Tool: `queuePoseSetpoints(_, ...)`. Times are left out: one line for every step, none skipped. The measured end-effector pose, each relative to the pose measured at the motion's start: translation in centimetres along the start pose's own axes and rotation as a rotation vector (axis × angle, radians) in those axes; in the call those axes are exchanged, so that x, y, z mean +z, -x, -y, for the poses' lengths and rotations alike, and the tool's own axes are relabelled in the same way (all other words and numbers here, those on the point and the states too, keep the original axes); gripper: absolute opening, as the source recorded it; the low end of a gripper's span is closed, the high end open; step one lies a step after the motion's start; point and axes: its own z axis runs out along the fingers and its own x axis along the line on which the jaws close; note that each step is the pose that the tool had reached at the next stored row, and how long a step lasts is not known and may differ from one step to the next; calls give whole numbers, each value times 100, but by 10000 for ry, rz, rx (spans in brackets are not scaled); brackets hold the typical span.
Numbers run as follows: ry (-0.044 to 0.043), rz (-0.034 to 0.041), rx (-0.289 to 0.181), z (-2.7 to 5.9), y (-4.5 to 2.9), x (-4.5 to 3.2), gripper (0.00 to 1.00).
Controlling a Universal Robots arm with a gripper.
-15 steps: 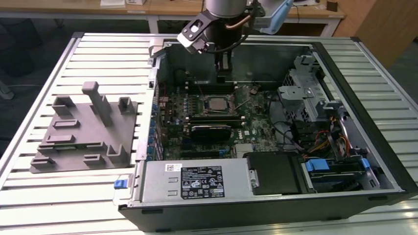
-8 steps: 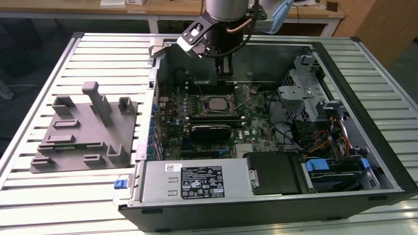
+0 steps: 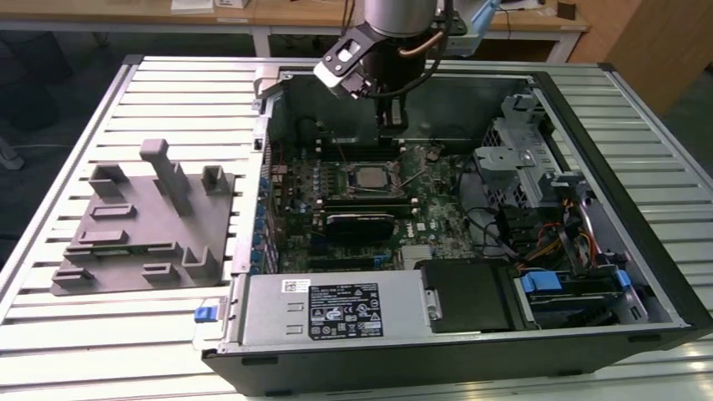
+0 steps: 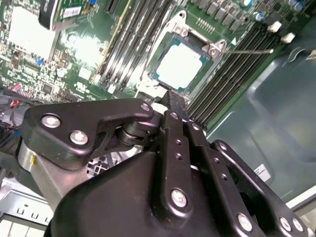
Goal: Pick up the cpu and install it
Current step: 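Close the cpu cover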
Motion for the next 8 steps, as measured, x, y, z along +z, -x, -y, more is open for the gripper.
queuePoseSetpoints(-5,0,-10,-15,0,1,11)
queuePoseSetpoints(-6,-1,-24,-26,0,1,11)
queuePoseSetpoints(-7,-1,-42,-35,0,2,11)
queuePoseSetpoints(-8,-1,-68,-48,0,2,11)
queuePoseSetpoints(-7,-4,-115,-60,0,3,11)
queuePoseSetpoints(-7,-6,-171,-72,0,3,11)
queuePoseSetpoints(-7,-8,-230,-85,0,5,11)
queuePoseSetpoints(-6,-11,-284,-102,-1,6,11)
